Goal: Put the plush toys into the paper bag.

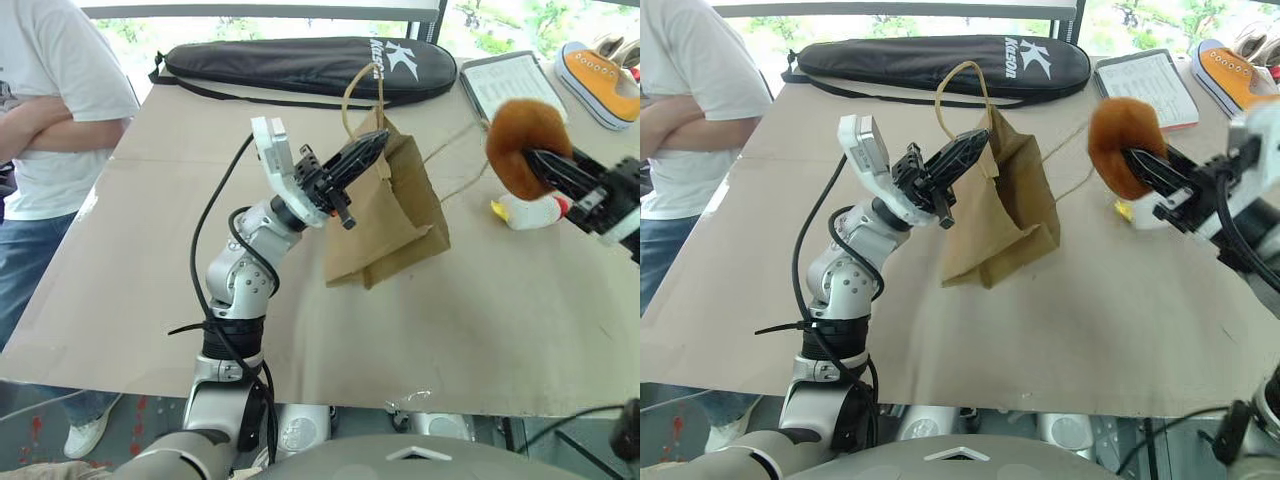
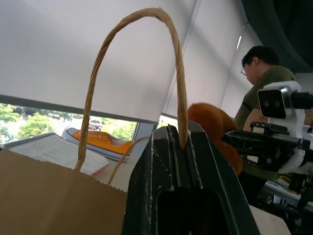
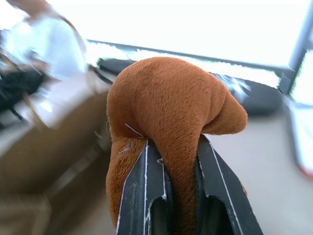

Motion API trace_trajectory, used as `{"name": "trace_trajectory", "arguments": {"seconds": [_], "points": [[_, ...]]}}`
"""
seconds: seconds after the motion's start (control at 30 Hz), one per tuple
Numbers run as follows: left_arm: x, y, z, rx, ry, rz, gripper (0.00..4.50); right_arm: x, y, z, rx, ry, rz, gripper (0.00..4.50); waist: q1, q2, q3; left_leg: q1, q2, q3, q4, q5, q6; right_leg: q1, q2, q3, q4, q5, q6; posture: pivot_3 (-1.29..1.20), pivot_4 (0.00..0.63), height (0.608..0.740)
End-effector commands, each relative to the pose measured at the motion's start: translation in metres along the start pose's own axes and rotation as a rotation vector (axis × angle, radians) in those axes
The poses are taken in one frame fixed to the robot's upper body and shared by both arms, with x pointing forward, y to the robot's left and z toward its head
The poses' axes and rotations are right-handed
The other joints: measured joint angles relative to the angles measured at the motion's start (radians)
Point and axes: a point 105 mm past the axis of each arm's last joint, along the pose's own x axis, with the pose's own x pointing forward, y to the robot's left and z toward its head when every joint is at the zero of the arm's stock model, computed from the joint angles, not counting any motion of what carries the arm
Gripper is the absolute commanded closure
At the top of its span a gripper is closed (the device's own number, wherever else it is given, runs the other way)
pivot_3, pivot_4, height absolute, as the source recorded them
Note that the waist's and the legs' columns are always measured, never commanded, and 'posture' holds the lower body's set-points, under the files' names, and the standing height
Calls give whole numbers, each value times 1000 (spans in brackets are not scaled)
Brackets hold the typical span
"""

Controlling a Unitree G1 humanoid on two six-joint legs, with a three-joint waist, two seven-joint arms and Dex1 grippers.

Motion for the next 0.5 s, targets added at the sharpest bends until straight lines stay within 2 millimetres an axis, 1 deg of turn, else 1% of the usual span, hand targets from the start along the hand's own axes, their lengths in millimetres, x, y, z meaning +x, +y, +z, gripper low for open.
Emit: {"name": "trace_trajectory", "arguments": {"seconds": [0.03, 0.17, 0.23, 0.3, 0.33, 0.43, 0.5], "points": [[4, -3, 10, 49, -27, -37, 4500, 27, 20, -4, -28, 29, 85, 4481, -1, 0, 0, 0, 0, 0, 0, 1, -1, 0, 0, 0, 0, 0, 0, 0, 150, 740], [3, 0, 16, 77, -29, -28, 4500, 48, 20, -27, -99, 159, 103, 4481, 1, 0, 0, -4, 0, -2, 1, 1, -2, -1, 0, 0, -2, 0, 0, 0, 150, 740], [1, 3, 16, 89, -28, -11, 4500, 51, 19, -49, -158, 262, 121, 4481, 4, 0, 0, -13, 0, -4, 6, 1, -2, -8, 0, -1, 0, 0, 1, 0, 150, 740], [-2, 2, 14, 96, -21, -1, 4500, 53, 21, -66, -178, 329, 142, 4481, 6, 0, 0, -15, 0, -4, 9, 1, -1, -9, 0, 0, 2, 0, 1, 0, 150, 740], [-3, 1, 14, 99, -19, 1, 4500, 55, 25, -72, -194, 351, 168, 4481, 5, 0, 0, -15, 0, -4, 9, 1, -1, -9, 0, 0, 2, 0, 1, 0, 150, 740], [-3, -2, 12, 116, 2, 5, 4500, 60, 40, -79, -254, 397, 303, 4481, 3, 0, 0, -15, 0, -4, 10, 1, -1, -10, 0, 0, 3, 0, 1, 0, 150, 740], [-6, -1, 7, 130, 26, 13, 4500, 72, 51, -83, -285, 420, 405, 4481, -6, 0, 0, -14, 0, -3, 10, 1, -1, -10, 0, 0, 4, 0, 1, 0, 150, 740]]}}
